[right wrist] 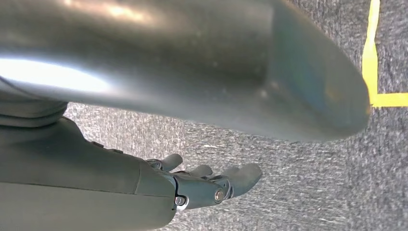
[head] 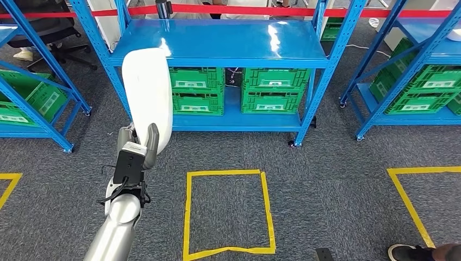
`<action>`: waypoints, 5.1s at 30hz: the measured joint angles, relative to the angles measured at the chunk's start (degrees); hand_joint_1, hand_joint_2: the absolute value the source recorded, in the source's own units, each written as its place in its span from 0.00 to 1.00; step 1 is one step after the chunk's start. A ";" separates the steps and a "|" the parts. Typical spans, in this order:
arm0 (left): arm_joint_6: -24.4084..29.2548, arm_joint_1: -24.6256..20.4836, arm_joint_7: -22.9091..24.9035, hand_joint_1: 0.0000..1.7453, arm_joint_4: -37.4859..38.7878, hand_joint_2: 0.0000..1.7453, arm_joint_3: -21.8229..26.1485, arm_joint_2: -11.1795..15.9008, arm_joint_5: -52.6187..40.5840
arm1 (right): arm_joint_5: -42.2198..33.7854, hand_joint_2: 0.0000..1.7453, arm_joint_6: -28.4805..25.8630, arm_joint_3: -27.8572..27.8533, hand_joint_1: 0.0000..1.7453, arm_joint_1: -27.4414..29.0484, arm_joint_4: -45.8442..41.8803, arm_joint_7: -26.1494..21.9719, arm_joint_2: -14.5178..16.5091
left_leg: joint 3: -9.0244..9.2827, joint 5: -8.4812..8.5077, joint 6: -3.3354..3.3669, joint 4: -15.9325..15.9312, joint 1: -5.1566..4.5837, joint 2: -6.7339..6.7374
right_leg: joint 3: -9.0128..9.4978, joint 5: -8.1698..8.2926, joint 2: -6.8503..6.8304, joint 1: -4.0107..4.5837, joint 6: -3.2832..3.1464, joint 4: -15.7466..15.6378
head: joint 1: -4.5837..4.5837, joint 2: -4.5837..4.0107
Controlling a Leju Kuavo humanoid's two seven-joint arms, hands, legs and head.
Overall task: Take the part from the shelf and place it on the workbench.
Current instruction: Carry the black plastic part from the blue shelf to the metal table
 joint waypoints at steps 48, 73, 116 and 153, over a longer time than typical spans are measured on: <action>3.11 3.09 -0.38 1.00 -4.29 1.00 1.39 4.22 4.01 | 0.20 0.00 2.00 0.14 0.00 -1.01 0.06 -4.59 0.03 | -3.72 2.53 -2.62 0.97 1.26 -7.07 | 2.06 -4.13 3.12 -0.16 -2.01 1.95 | 0.05 0.00; 4.81 5.85 1.86 1.00 -6.78 1.00 4.02 4.26 1.93 | 3.93 0.00 3.09 0.63 0.00 -2.14 0.04 -1.34 -1.82 | -2.29 1.88 -1.15 0.72 1.29 -5.21 | -0.23 -5.32 2.66 -0.44 -0.20 6.74 | -0.15 0.00; 0.45 0.88 2.65 1.00 -5.35 1.00 4.51 3.88 2.76 | 2.83 0.00 3.29 1.31 0.00 -0.35 0.07 -1.55 -0.93 | -10.40 -4.27 -3.65 16.09 0.89 0.06 | 1.59 -3.92 -2.81 0.37 -3.35 2.06 | -0.88 0.00; 1.48 2.17 1.95 1.00 -7.07 1.00 4.64 3.63 4.41 | 3.89 0.00 3.81 0.98 0.00 -0.57 0.07 -1.64 -0.84 | -2.62 2.06 -1.95 0.83 0.39 3.78 | 2.99 -4.94 -7.17 0.70 -1.51 1.98 | -0.56 -0.01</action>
